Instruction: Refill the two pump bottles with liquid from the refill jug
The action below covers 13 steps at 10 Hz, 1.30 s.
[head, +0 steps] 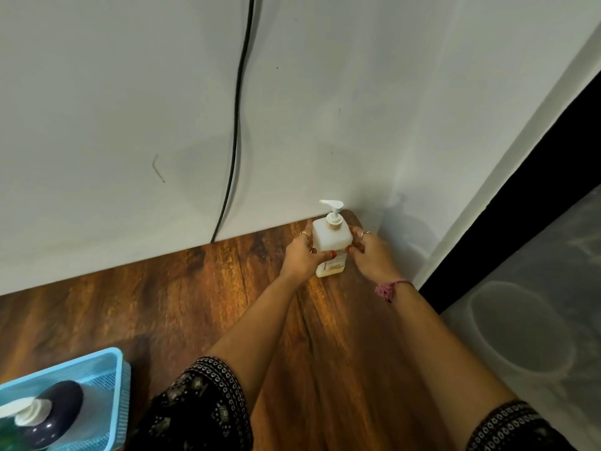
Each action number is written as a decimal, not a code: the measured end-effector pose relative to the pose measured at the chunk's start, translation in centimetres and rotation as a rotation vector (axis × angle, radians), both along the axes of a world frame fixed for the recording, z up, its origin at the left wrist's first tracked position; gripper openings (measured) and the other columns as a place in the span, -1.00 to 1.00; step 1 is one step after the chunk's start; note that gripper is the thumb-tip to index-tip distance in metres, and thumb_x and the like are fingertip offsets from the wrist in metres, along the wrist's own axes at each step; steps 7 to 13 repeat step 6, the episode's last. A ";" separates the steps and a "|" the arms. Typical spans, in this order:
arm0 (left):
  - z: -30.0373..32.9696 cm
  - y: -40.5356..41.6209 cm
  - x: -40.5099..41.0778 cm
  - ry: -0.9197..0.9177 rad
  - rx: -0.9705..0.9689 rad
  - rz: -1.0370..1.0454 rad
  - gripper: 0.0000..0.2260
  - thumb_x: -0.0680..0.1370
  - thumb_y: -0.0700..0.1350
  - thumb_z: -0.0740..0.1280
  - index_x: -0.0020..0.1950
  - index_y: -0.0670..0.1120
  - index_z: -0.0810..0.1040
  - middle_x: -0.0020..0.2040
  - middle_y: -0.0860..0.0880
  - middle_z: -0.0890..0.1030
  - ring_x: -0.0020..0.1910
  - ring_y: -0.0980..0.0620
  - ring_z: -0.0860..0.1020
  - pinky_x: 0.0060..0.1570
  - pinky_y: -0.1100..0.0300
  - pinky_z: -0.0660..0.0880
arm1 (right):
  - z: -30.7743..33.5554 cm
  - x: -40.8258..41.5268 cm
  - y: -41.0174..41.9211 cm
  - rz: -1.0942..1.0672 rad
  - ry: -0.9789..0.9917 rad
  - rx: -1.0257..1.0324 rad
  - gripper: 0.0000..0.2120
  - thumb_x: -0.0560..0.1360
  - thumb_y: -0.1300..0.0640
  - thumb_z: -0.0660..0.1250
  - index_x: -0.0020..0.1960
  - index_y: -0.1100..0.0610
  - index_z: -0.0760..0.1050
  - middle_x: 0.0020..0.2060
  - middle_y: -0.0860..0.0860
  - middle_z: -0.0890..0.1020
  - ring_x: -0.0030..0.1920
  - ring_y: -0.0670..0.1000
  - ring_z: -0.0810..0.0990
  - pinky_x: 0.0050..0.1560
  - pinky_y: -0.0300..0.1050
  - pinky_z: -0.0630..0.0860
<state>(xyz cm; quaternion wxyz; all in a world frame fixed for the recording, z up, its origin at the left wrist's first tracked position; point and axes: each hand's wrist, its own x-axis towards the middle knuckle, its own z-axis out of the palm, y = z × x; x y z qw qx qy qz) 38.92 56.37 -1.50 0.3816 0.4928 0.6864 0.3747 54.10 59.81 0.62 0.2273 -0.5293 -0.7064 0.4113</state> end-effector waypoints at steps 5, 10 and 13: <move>0.6 -1.6 0.9 0.022 -0.104 -0.014 -0.39 0.42 -0.10 0.49 0.39 -0.12 0.30 0.28 -0.06 0.52 0.25 -0.02 0.49 0.05 0.30 0.38 | -1.3 0.1 0.0 -0.025 -0.080 -0.003 -0.44 0.52 0.28 0.27 0.48 0.12 0.21 0.31 0.08 0.50 0.32 0.10 0.45 0.32 0.11 0.41; 2.1 -3.6 1.1 0.053 -0.111 -0.036 -0.34 0.46 -0.11 0.45 0.47 -0.16 0.21 0.37 -0.09 0.45 0.33 -0.04 0.43 0.09 0.33 0.33 | -0.5 0.0 -1.6 -0.098 -0.063 0.028 -0.45 0.53 0.27 0.28 0.48 0.17 0.20 0.33 0.07 0.47 0.28 0.09 0.49 0.27 -0.01 0.45; 2.1 -3.6 1.1 0.053 -0.111 -0.036 -0.34 0.46 -0.11 0.45 0.47 -0.16 0.21 0.37 -0.09 0.45 0.33 -0.04 0.43 0.09 0.33 0.33 | -0.5 0.0 -1.6 -0.098 -0.063 0.028 -0.45 0.53 0.27 0.28 0.48 0.17 0.20 0.33 0.07 0.47 0.28 0.09 0.49 0.27 -0.01 0.45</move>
